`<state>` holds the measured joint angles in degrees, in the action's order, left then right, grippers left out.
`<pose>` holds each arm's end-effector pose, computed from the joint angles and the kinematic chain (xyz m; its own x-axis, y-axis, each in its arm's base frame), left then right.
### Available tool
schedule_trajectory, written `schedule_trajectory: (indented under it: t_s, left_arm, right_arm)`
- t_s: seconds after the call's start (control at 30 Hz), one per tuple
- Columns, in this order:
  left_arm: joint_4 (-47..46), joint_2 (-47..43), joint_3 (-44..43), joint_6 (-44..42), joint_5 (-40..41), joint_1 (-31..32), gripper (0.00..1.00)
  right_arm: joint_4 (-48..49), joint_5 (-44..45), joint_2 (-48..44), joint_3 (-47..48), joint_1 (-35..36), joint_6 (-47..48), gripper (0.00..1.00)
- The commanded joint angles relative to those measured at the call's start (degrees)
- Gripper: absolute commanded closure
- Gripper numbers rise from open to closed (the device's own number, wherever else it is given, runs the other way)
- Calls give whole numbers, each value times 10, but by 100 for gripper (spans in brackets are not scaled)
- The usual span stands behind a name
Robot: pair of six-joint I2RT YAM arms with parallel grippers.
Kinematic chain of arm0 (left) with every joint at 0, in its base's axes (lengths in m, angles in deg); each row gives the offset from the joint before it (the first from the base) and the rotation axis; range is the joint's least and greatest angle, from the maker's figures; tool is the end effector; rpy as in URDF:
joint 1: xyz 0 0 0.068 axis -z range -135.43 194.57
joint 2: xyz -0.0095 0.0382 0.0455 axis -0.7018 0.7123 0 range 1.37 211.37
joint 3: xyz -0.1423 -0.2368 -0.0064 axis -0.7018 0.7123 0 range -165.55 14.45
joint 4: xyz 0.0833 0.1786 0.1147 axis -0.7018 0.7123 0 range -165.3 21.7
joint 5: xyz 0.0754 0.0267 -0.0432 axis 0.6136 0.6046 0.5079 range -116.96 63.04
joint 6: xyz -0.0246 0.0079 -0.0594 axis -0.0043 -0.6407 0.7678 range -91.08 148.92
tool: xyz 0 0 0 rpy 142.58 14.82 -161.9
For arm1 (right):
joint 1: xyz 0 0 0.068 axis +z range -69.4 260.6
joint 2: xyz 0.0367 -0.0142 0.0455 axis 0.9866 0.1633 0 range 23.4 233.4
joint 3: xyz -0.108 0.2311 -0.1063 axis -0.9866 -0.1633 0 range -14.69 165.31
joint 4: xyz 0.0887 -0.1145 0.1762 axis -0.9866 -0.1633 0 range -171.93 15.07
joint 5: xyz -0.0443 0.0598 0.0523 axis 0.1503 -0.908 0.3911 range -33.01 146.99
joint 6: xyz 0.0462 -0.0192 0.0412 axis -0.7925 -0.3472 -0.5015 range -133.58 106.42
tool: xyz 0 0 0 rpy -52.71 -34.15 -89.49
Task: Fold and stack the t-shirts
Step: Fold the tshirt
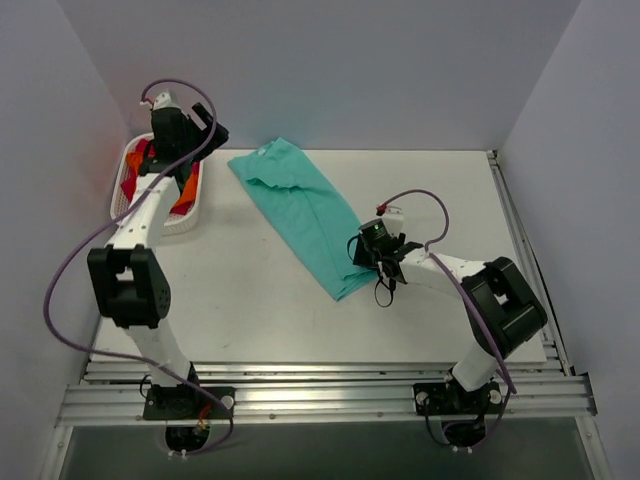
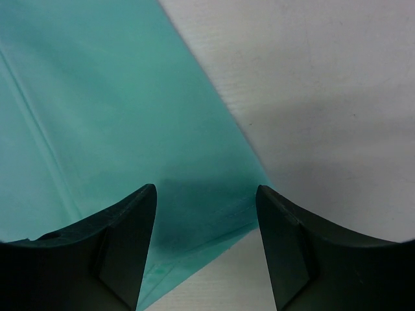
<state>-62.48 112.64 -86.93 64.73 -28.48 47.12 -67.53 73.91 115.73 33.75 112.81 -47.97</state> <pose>0.4477 -0.0213 0.3380 -0.3529 -0.5699 -0.7421 -0.1698 0.8190 -0.5481 0.2800 0.1589 0.2065 -0.5913 0.2662 -0.7613 0.0268 0.9499 0.3113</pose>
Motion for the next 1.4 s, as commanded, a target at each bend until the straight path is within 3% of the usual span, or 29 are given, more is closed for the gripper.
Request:
schedule_trajectory:
  t_s: [0.0,0.27,0.3,0.5,0.63,0.77,0.8,1.03,1.37]
  left_arm:
    - [-82,-103,93,2,10,1,6]
    - [-79,-157,171,1,17,-1,6]
    - [-80,-157,173,1,15,-2,6]
    - [-81,-150,180,7,-3,-6,6]
    - [-79,-152,184,8,-8,-10,6]
    - [-84,-161,193,8,-8,-11,6]
    - [-85,-164,195,8,-8,-13,6]
    - [-97,-169,211,9,-12,-18,6]
    - [-110,-176,225,9,-24,-23,6]
  right_arm:
    - [-18,26,27,31,-9,4,41]
    - [-27,49,36,38,-11,2,43]
    - [-27,49,37,38,-12,4,50]
    - [-28,52,44,38,-12,5,71]
    - [-27,50,49,38,-14,6,77]
    - [-24,41,59,37,-21,7,89]
    - [-24,38,64,37,-22,6,100]
    - [-12,37,70,25,-39,4,100]
    - [-18,66,22,-11,-121,-14,100]
